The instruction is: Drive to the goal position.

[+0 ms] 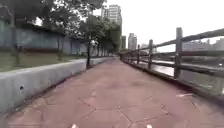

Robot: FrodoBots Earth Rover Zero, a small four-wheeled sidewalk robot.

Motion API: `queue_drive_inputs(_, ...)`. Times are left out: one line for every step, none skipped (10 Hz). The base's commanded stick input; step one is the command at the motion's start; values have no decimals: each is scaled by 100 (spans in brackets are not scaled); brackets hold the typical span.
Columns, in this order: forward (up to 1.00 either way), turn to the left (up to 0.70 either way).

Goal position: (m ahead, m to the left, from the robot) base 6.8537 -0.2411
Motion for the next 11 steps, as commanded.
queue_drive_inputs(100,0)
queue_drive_inputs(100,0)
queue_drive_inputs(100,0)
queue_drive_inputs(100,0)
queue_drive_inputs(100,0)
queue_drive_inputs(100,0)
queue_drive_inputs(100,0)
queue_drive_inputs(100,0)
queue_drive_inputs(100,0)
queue_drive_inputs(100,0)
queue_drive_inputs(100,0)
